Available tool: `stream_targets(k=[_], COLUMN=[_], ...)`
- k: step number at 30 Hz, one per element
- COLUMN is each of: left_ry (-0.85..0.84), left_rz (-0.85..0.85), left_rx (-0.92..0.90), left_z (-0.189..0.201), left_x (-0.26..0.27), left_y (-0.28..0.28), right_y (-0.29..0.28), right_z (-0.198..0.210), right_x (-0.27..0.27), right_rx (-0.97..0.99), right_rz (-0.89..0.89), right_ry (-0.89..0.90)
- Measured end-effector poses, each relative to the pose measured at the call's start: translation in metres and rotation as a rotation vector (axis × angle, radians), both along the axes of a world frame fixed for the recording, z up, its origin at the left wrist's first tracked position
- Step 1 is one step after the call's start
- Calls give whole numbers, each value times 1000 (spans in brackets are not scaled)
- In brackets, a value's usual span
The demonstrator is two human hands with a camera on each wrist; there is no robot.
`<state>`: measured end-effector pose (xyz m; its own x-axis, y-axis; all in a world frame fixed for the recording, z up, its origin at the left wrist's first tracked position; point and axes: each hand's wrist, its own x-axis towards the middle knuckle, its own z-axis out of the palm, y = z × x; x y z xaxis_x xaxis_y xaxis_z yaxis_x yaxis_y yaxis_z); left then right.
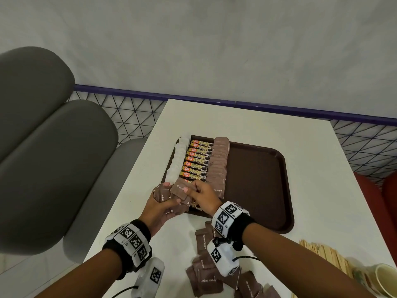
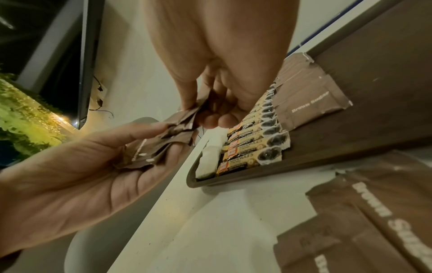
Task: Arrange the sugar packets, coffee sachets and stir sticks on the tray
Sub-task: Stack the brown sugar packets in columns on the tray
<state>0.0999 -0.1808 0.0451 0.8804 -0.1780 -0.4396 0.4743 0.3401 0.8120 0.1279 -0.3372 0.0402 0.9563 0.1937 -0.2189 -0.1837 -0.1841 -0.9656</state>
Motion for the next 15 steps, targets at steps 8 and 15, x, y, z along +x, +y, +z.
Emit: stream_targets(k=[8, 15], left_ry=[18, 43], left_rz=[23, 48], left_rx=[18, 26], left_z=[0, -7], left_x=[0, 0], left_y=[-2, 9], right_y=[-11, -54], right_z=[3, -11], right_x=[3, 16], right_rx=[-52, -165], right_rz=[-73, -573], right_ry=[-68, 43])
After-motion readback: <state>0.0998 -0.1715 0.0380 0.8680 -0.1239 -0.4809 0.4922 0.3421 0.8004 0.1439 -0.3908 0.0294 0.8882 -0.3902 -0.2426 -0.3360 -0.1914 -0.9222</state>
